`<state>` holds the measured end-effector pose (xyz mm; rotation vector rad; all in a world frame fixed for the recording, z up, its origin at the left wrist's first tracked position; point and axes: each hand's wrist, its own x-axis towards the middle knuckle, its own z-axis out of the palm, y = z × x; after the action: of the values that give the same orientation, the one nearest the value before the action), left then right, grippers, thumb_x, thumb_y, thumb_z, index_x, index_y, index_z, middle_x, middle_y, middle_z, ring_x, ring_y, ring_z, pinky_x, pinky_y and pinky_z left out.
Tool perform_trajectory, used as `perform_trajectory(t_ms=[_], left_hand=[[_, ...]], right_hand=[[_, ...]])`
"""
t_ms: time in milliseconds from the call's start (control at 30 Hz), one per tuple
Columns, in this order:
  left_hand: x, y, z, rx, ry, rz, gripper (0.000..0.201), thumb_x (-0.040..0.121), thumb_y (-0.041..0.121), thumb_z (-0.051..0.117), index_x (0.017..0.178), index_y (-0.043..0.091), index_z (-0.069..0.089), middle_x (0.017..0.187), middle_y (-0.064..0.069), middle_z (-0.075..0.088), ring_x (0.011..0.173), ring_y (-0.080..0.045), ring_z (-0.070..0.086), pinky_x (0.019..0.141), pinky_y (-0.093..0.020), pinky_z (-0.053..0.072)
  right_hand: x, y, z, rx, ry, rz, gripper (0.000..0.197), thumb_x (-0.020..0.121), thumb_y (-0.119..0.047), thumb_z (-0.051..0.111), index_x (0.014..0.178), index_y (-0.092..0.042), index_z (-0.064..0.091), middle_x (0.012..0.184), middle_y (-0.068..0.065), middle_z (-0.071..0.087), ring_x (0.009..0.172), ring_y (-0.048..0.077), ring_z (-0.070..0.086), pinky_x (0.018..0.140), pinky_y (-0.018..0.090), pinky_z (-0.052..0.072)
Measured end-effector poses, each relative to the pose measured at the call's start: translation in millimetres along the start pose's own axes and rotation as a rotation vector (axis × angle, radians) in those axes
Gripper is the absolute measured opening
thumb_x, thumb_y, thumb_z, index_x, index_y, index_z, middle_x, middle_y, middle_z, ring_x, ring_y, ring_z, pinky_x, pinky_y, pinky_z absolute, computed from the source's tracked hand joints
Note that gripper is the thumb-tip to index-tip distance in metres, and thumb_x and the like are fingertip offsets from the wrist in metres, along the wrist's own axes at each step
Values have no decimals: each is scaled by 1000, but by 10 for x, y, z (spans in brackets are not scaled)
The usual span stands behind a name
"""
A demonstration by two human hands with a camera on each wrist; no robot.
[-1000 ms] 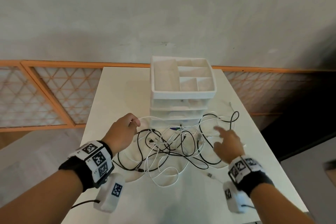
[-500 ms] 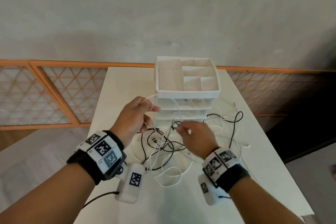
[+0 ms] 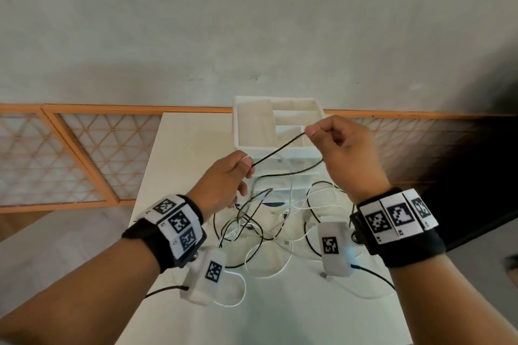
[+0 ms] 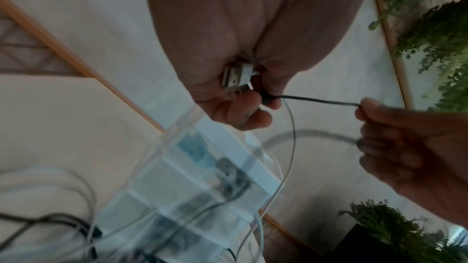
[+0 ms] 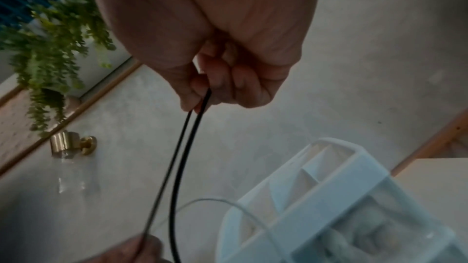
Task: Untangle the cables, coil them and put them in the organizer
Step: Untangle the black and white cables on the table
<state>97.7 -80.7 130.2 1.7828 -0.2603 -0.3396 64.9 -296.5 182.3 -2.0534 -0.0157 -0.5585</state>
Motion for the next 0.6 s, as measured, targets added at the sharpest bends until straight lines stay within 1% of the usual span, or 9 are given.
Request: perform_trajectory(t_ms=[100, 133, 200, 267, 333, 400, 433, 533, 600], left_hand=[[22, 36, -205, -7, 63, -31, 29, 106, 22, 39, 83, 12, 54, 80, -3, 52, 63, -14, 52, 50, -27, 44], [28, 65, -263, -40, 95, -53, 30, 106, 22, 40, 81, 12, 54, 73, -2, 50, 62, -15, 48, 53, -29, 43], [33, 151, -368, -175, 167, -111, 32, 106, 27, 41, 79, 14, 53, 60, 4, 42, 54, -13, 39, 51, -28, 37], [15, 269, -474, -340, 223, -138, 33, 105, 34, 42, 77, 17, 49, 54, 7, 35, 46, -10, 31, 44, -24, 27], [-22, 364, -578, -450, 237, -111, 36, 104, 40, 42, 75, 20, 43, 53, 8, 29, 44, -9, 24, 40, -22, 19], [-67, 383, -635, -405, 226, -88, 39, 103, 44, 44, 72, 22, 35, 56, 7, 24, 45, -10, 20, 39, -22, 17], [-85, 355, -637, -344, 211, -96, 39, 102, 45, 45, 73, 22, 33, 57, 7, 24, 46, -10, 20, 40, -23, 19], [-123, 173, -537, -198, 175, -201, 38, 103, 41, 44, 73, 21, 36, 56, 6, 29, 47, -12, 25, 44, -25, 24], [-121, -19, -447, -135, 201, -280, 35, 103, 34, 44, 72, 19, 39, 59, 4, 32, 48, -12, 26, 45, -24, 22]], right_hand=[[-79, 103, -54, 25, -95, 5, 17, 89, -26, 75, 77, -15, 70, 56, -5, 45, 50, 8, 35, 50, 22, 33], [-101, 154, -51, -4, -149, 9, 18, 87, -27, 77, 76, -15, 70, 56, -3, 45, 50, 8, 35, 49, 19, 33], [-153, 337, -27, -194, -238, 41, 21, 86, -30, 77, 72, -15, 69, 56, -3, 45, 51, 7, 37, 49, 15, 32], [-225, 665, -5, -392, -270, 154, 30, 87, -33, 72, 69, -10, 65, 56, -1, 47, 54, 11, 43, 55, 21, 37], [-316, 1019, -1, -485, -302, 349, 36, 89, -38, 67, 69, -8, 65, 60, 1, 58, 63, 17, 58, 66, 30, 50], [-382, 1186, 6, -493, -348, 519, 36, 92, -44, 61, 70, -17, 70, 65, 2, 67, 72, 25, 69, 76, 36, 57], [-378, 1151, 13, -470, -344, 554, 36, 94, -45, 58, 70, -21, 71, 63, 2, 68, 69, 26, 70, 76, 36, 57], [-230, 775, 19, -247, -216, 441, 38, 100, -45, 52, 75, -21, 69, 56, 3, 65, 50, 20, 64, 64, 37, 55], [-93, 412, -17, -68, -118, 289, 40, 101, -42, 51, 79, -13, 68, 61, 1, 64, 49, 15, 60, 58, 36, 54]])
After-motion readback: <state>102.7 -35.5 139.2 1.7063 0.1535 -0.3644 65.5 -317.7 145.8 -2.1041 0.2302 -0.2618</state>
